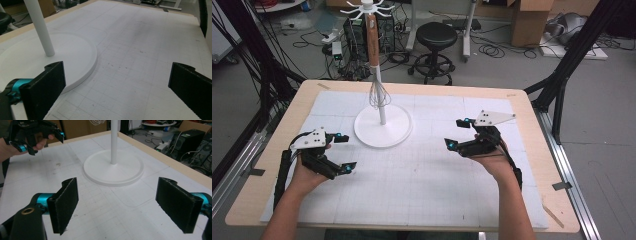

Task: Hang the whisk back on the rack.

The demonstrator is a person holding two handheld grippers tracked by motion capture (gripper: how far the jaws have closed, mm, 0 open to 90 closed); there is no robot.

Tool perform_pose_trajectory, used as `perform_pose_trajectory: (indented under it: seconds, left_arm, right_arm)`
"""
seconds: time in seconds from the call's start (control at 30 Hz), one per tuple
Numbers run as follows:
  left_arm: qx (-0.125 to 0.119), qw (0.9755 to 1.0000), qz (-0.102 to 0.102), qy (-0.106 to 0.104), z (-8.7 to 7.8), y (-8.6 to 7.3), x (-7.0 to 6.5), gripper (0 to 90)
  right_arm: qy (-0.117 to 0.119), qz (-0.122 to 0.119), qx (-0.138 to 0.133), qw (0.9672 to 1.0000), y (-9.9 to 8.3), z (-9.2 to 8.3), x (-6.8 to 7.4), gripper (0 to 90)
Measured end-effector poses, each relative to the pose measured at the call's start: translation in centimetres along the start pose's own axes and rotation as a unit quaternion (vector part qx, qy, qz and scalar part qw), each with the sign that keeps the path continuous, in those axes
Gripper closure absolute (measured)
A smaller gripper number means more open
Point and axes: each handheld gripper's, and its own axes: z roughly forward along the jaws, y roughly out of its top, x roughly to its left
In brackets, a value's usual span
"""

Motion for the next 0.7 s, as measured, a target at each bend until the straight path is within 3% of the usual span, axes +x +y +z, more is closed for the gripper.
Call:
perform_pose_trajectory:
  seconds: [0.43,0.7]
  left_arm:
    - [0.011,0.9999,0.000,-0.005,0.4,-0.2,0.0,1.6]
    - [0.009,0.9999,-0.001,-0.005,0.5,-0.2,-0.1,1.7]
  right_arm:
    - [-0.024,0.019,0.000,0.9995,-3.6,0.1,0.0,16.6]
    - [-0.026,0.024,-0.013,0.9993,-4.2,-0.5,-0.2,16.6]
